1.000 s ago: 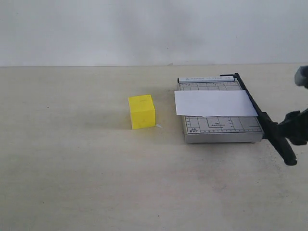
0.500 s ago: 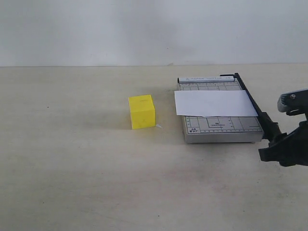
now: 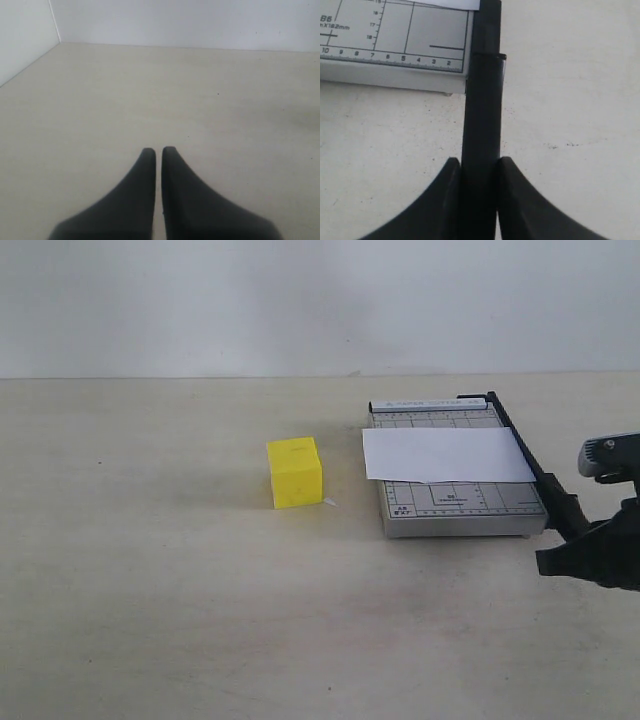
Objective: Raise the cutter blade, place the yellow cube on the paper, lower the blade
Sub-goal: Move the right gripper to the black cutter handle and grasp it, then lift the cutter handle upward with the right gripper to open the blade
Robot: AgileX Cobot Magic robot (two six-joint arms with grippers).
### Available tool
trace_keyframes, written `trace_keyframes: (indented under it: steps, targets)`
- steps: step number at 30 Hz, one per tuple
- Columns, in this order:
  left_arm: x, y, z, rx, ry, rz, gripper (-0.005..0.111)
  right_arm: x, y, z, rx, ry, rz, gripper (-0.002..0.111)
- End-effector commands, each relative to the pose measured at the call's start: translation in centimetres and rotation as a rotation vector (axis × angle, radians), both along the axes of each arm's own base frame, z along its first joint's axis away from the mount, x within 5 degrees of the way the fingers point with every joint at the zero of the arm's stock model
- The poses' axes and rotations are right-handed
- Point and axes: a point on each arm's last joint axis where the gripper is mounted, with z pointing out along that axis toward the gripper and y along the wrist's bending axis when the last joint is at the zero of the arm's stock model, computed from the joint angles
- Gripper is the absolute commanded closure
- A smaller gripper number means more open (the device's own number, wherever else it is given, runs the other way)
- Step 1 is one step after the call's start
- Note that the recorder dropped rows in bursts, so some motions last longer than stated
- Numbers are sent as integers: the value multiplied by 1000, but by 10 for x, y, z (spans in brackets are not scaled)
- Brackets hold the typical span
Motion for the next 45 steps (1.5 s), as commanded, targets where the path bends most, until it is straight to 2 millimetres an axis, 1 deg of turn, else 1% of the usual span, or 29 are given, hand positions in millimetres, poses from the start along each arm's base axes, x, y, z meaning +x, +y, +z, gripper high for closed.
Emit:
trace_keyframes:
  steps: [1,5,8,11,17,24,28,32,35,45]
  targets:
    - [0,0,1,-7,-10,-4,102,-3,1,-3,-9,27,35,108]
    - [0,0,1,-7,-10,-4,102,-3,1,-1,-11,17,33,108]
    - [0,0,1,-7,-10,-4,102,-2,0,7,-14,-37,20,108]
    - [0,0,1,-7,-10,-4,102,-1,-2,20,-21,-119,5,108]
    - [0,0,1,-7,-10,-4,102,-5,-7,54,-31,-312,-24,108]
    - [0,0,1,-7,-10,-4,102,-13,-10,86,-23,-468,-38,108]
    - [0,0,1,-7,-10,-4,102,-9,-9,107,-12,-541,-32,108]
    - [0,0,1,-7,-10,-4,102,-4,-7,122,-2,-583,-32,108]
    - [0,0,1,-7,-10,-4,102,-2,-7,127,3,-592,-28,108]
    - [0,0,1,-7,-10,-4,102,-3,-5,124,14,-558,-9,108]
